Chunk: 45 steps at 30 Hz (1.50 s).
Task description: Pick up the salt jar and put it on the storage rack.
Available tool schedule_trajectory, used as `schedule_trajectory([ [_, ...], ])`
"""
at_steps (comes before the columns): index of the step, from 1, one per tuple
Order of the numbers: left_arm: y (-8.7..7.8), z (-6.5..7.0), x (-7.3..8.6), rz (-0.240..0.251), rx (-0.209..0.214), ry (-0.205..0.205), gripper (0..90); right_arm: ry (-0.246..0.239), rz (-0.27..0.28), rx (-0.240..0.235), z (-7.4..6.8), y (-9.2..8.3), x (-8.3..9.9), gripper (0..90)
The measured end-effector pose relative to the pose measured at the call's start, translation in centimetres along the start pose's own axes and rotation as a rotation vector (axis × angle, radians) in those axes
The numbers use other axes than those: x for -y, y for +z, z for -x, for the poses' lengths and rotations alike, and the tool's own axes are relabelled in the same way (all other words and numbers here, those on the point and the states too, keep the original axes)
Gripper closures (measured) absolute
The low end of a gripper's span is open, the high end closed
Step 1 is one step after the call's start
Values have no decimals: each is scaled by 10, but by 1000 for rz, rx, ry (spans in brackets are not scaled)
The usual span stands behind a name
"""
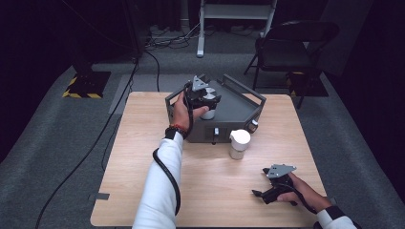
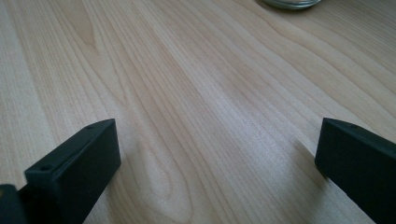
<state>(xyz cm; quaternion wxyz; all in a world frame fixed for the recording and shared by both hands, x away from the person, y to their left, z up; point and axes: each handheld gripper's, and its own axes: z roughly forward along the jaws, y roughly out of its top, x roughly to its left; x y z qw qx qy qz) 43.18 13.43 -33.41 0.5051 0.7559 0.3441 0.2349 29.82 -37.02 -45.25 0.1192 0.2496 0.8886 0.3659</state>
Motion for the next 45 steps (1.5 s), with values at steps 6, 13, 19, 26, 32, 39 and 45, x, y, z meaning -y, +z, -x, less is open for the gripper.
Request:
schedule_trajectory([
  [6,2,-1,1,-15,5,3,345,-1,0,0,0,0,0,0],
  [13,2,-3,4,-7,5,-10,344,-1,0,0,0,0,0,0],
  [19,3,-3,7,0,1,-22,242,-1,0,0,0,0,0,0],
  [26,-8,10,-3,8,-68,41,22,1,0,-1,0,0,0,0],
  [32,-26,17,-16,-14,-71,89,4,-1,-1,0,0,0,0,0],
  [39,-40,28,-24,-69,-63,159,4,-1,-1,0,0,0,0,0],
  [45,-50,32,-22,-76,-59,158,2,-1,-1,0,0,0,0,0],
])
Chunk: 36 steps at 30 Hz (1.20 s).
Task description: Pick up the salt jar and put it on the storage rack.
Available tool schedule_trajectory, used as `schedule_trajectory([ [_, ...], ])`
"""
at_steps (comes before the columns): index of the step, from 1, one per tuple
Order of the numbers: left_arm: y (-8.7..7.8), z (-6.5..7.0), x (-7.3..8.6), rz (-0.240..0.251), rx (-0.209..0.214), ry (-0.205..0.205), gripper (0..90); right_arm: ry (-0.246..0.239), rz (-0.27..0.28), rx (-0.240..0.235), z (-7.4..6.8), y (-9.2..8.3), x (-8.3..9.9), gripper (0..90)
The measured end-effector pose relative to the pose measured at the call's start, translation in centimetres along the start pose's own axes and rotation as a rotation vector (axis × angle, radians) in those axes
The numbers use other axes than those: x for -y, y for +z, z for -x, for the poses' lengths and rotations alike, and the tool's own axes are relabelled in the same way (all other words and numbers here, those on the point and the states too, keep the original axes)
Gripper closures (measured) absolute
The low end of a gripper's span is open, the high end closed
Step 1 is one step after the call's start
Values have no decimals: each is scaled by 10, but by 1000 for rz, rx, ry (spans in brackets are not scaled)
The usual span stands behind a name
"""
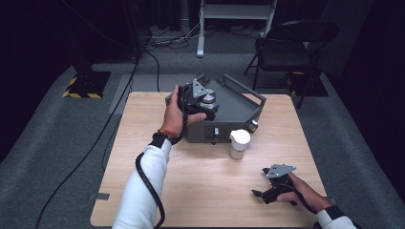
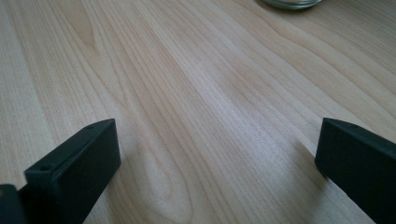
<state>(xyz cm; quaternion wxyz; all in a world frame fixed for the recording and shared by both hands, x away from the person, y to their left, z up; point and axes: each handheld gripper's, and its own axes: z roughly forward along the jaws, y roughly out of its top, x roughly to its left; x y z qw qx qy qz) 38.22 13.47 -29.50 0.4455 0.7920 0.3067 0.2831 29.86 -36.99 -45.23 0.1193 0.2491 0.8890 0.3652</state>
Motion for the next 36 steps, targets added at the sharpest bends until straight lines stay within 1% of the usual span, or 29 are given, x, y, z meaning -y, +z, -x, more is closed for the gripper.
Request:
schedule_trajectory([
  [2,-3,1,1,-1,1,9,4,0,0,0,0,0,0,0],
  [6,-12,2,6,15,18,12,4,0,0,0,0,0,0,0],
  [8,-17,6,10,30,5,29,4,0,0,0,0,0,0,0],
  [10,-21,9,13,44,1,26,4,0,0,0,0,0,0,0],
  [12,-24,12,15,45,-5,30,4,0,0,0,0,0,0,0],
  [18,-30,14,24,33,34,34,3,0,0,0,0,0,0,0],
  [20,-31,16,27,24,42,47,3,0,0,0,0,0,0,0],
  [21,-32,16,29,23,51,47,4,0,0,0,0,0,0,0],
  [26,-36,19,38,24,67,57,3,0,0,1,0,0,0,0],
  [28,-37,20,43,24,79,47,4,0,0,1,0,0,0,0],
  [31,-39,23,51,28,78,42,3,0,0,1,0,0,0,0],
  [32,-40,23,54,33,79,46,3,0,0,1,0,0,0,0],
  [34,-41,23,61,54,91,30,3,0,0,1,0,0,0,0],
  [36,-42,24,66,53,94,33,3,0,0,1,0,0,0,0],
])
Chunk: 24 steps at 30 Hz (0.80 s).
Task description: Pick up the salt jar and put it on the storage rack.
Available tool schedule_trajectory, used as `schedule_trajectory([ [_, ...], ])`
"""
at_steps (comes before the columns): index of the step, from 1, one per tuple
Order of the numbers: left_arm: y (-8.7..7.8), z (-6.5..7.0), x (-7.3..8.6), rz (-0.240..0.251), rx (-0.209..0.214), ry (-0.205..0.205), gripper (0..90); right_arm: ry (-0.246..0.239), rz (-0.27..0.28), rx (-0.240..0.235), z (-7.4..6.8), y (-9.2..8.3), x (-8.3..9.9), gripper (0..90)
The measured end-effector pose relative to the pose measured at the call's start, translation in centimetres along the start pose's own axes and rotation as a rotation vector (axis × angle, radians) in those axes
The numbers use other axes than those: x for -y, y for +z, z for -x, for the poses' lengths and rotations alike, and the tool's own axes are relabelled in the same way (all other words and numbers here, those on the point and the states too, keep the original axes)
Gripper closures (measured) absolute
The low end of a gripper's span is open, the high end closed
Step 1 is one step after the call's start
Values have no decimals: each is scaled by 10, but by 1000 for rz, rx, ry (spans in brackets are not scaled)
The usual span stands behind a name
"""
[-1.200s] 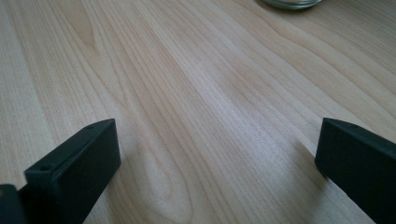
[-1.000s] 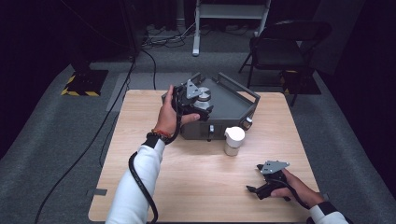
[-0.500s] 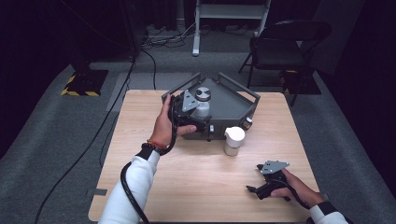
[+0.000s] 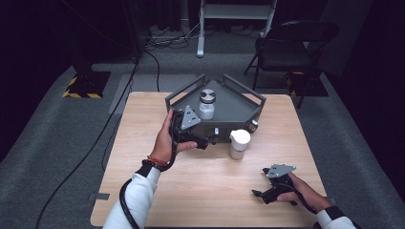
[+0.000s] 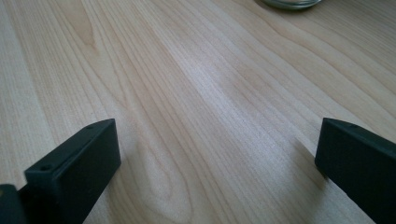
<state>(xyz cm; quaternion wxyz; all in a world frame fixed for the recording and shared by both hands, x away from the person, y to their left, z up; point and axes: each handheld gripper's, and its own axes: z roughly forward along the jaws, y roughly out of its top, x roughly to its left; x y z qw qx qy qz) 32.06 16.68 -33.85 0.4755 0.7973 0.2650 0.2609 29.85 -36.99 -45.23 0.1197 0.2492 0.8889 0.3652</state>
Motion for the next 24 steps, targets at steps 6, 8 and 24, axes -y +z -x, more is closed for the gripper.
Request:
schedule_trajectory([
  [6,-3,7,15,-15,-21,27,3,0,0,0,0,0,0,0],
  [8,-5,11,22,-12,-35,24,2,0,0,0,0,0,0,0],
  [24,-19,12,65,-31,-53,-20,1,0,0,0,0,0,0,0],
])
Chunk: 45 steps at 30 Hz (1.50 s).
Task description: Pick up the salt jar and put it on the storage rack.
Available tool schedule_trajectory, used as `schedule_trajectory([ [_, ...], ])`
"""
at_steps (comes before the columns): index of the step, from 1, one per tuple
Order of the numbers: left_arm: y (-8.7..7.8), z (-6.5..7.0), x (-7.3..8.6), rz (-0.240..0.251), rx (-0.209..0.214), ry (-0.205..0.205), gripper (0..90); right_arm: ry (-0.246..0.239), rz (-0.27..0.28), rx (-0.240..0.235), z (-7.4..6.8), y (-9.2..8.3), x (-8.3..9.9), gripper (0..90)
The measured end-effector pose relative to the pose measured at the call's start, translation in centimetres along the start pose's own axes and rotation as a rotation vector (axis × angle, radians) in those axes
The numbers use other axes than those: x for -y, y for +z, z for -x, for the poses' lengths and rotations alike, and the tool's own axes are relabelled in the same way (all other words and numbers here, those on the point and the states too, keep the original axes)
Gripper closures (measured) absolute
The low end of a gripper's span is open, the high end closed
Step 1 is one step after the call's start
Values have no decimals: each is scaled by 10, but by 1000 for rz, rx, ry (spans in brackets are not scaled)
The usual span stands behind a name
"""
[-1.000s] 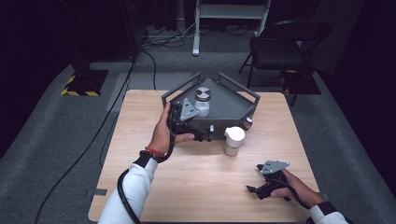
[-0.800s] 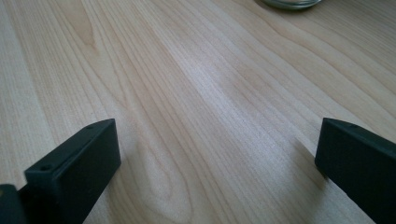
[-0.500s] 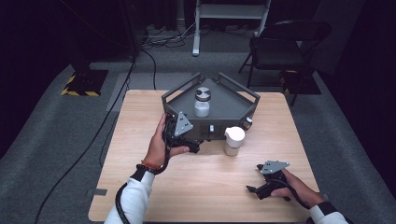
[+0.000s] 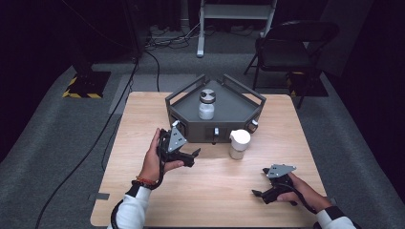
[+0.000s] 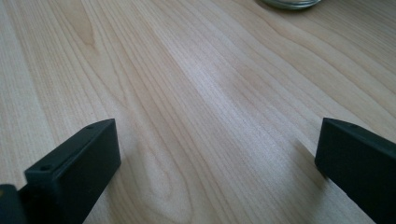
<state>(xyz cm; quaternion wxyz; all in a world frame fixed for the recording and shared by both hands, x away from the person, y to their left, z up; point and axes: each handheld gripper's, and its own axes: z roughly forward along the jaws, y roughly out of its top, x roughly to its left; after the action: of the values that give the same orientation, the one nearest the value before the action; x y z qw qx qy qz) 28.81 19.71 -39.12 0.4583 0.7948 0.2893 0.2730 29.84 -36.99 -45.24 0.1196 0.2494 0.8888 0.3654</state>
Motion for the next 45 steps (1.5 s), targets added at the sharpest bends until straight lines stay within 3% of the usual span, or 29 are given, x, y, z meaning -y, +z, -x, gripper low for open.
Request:
schedule_trajectory([
  [12,3,4,7,-21,22,-5,1,0,0,0,0,0,0,0],
  [16,3,7,9,-53,25,10,2,0,0,-1,0,0,0,0],
  [26,-8,4,23,-68,35,-18,2,0,0,-1,0,0,0,0],
  [45,-16,8,41,-175,23,-25,2,0,-2,-2,0,0,0,0],
])
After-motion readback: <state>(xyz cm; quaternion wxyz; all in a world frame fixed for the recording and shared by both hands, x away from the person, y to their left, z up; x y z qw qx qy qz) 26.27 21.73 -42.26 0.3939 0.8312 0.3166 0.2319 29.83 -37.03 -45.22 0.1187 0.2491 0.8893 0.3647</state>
